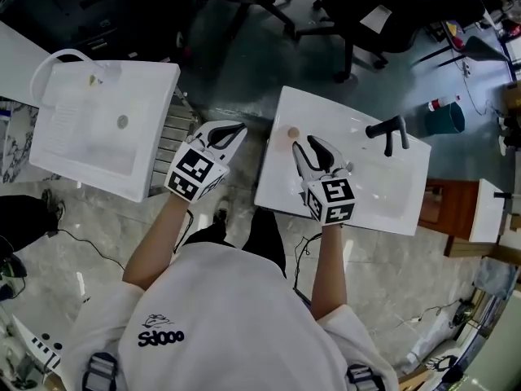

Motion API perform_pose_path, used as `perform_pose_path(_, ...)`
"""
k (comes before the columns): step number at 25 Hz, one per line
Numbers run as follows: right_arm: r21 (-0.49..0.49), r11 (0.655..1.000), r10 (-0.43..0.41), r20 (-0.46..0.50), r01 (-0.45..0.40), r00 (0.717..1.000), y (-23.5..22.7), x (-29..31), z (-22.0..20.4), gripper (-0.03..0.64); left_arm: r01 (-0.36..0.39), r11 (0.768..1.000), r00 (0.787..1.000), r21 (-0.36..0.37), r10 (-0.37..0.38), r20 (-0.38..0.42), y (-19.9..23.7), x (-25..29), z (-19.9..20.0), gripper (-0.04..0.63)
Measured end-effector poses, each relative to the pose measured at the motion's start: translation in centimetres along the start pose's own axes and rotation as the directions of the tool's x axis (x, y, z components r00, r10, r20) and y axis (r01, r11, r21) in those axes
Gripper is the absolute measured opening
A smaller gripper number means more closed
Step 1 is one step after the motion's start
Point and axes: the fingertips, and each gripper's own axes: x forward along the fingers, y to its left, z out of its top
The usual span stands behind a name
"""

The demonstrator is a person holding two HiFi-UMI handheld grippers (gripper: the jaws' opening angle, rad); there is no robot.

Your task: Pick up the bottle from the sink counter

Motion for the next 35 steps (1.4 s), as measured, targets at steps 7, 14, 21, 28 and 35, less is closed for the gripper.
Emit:
perform_pose_path(7,-0.003,1.000,0.023,-0.059,-0.023,0.998,-1.3,2.9,-2.9,0.172,-0.024,0.999,0.999,-0.042,0.022,-0.043,0.2,1.1,-1.9,0.006)
perform_pose_path(14,0.025,0.999,0.048,-0.089,-0.046,0.995,-1.5,5.9,-5.1,0.206,-0.065,0.995,0.995,-0.079,0.059,-0.077,1.2,1.9,-3.5,0.006)
perform_pose_path(21,0.035,0.997,0.070,-0.112,-0.066,0.991,-1.9,8.0,-6.6,0.206,-0.120,0.986,0.985,-0.116,0.104,-0.138,1.6,2.2,-5.4,0.006)
perform_pose_path(28,-0.018,0.998,0.054,-0.151,-0.057,0.987,-1.4,9.5,-8.0,0.206,-0.156,0.979,0.972,-0.130,0.130,-0.194,2.4,1.7,-7.6,0.006)
perform_pose_path(35,-0.063,0.997,0.032,-0.091,-0.037,0.995,-1.7,10.4,-7.9,0.206,-0.177,0.976,0.965,-0.129,0.147,-0.217,2.7,1.8,-8.3,0.005)
